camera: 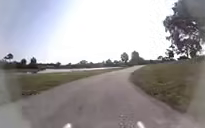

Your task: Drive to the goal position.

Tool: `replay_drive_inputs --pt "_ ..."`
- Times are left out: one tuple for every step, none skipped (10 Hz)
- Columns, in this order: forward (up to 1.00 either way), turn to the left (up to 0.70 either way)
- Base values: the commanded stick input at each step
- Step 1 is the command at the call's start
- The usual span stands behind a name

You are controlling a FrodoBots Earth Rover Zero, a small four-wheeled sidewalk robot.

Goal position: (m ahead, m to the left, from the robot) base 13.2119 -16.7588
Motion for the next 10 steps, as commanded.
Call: replay_drive_inputs --pt "1.0 0.0" --pt "1.0 0.0" --pt "1.0 0.0" --pt "1.0 0.0" --pt "1.0 0.0" --pt "1.0 0.0" --pt "1.0 0.0" --pt "1.0 -0.02" --pt "1.0 -0.16" --pt "1.0 -0.29"
